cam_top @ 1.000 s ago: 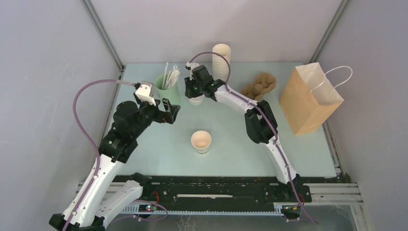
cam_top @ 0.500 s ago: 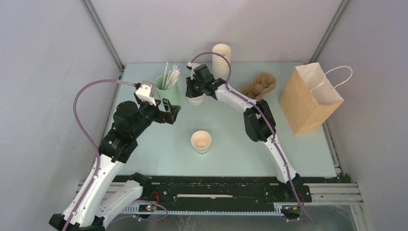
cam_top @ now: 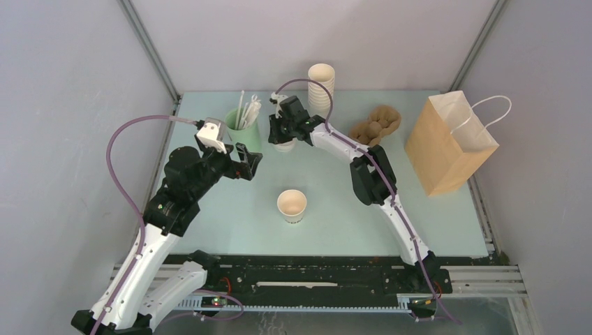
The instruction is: Pack the takeout coffee
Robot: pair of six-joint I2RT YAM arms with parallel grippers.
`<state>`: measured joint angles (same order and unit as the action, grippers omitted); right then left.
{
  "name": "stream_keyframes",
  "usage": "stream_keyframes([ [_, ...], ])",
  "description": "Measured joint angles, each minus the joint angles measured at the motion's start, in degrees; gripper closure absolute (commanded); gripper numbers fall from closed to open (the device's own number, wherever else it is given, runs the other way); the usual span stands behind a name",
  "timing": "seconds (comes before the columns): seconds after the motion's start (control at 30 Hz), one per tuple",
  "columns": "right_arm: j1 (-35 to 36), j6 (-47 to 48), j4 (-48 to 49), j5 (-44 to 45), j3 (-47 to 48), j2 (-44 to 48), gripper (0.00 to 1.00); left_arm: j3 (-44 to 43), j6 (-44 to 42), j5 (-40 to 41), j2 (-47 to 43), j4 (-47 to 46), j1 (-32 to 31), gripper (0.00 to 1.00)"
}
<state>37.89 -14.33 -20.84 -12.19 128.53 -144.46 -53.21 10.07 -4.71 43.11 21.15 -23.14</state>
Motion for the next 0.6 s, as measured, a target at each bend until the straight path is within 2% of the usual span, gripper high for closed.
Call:
stream_keyframes([
  [0.27,-0.3,-0.4,-0.1,-0.2,0.3,-0.5,0.69,0.0,0.0,0.0,0.0,0.0,0.0,0.0],
  [0.6,-0.9,-1.6,-0.1,-1.3,0.3,-0.5,0.82,0.0,0.0,0.0,0.0,0.0,0.0,0.0],
])
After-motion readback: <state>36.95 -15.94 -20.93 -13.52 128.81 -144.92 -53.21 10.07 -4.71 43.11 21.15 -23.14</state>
